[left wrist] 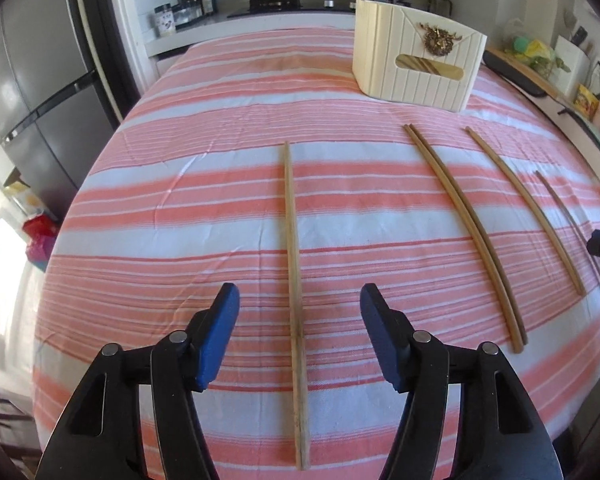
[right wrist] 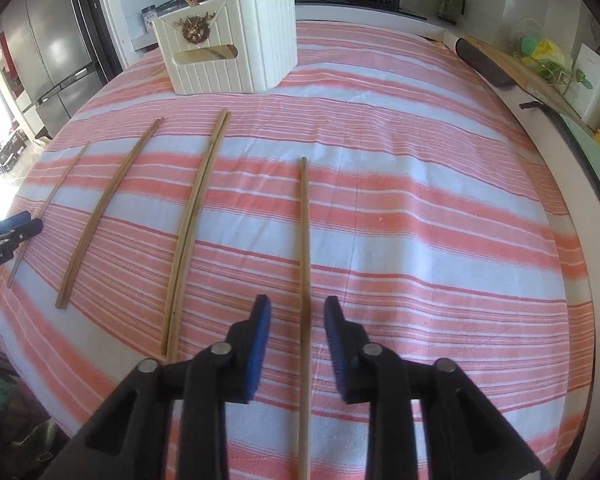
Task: Organize utensils
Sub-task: 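Close the left tool on a chopstick while the right tool grasps another chopstick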
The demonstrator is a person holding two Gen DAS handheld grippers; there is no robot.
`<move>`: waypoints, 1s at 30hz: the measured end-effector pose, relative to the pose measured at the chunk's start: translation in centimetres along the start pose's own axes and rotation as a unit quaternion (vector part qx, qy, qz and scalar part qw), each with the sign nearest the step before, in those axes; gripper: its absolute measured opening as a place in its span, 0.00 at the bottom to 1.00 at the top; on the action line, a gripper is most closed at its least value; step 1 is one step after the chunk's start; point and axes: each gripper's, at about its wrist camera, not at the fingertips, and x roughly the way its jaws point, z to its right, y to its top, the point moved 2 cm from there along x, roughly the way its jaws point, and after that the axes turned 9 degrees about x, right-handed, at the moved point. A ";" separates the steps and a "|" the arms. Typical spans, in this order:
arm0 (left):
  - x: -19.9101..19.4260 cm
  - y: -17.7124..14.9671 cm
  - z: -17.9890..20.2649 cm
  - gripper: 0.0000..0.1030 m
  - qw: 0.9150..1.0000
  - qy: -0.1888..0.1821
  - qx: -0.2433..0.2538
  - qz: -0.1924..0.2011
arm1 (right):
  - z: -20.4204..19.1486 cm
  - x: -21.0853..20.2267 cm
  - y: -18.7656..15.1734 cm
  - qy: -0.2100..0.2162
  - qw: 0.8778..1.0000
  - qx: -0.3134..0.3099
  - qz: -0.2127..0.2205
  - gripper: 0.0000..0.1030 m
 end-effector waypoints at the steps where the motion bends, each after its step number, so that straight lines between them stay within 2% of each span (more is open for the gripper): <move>1: 0.0 0.0 -0.2 0.63 1.000 -0.006 0.003 -0.003 | 0.1 -0.1 0.1 0.003 1.000 -0.002 -0.004 0.35; 9: 1.1 0.9 -1.1 0.68 0.999 -0.035 0.008 -0.036 | 1.3 0.2 1.1 0.050 0.997 0.020 -0.062 0.35; 14: 2.5 2.3 -1.9 0.68 0.996 -0.059 0.005 -0.059 | 0.7 0.9 2.1 0.041 0.995 -0.006 -0.094 0.35; 22: 5.0 4.9 -2.8 0.67 0.994 -0.066 0.008 -0.083 | -0.9 3.7 3.7 0.022 0.990 -0.041 -0.132 0.35; 27: 6.4 6.8 -2.5 0.62 0.994 -0.050 0.036 -0.090 | -2.1 4.9 5.1 0.015 0.989 -0.055 -0.136 0.37; 30: 7.2 8.1 -2.7 0.56 0.994 -0.053 0.035 -0.094 | -2.6 5.8 6.4 0.014 0.988 -0.056 -0.141 0.37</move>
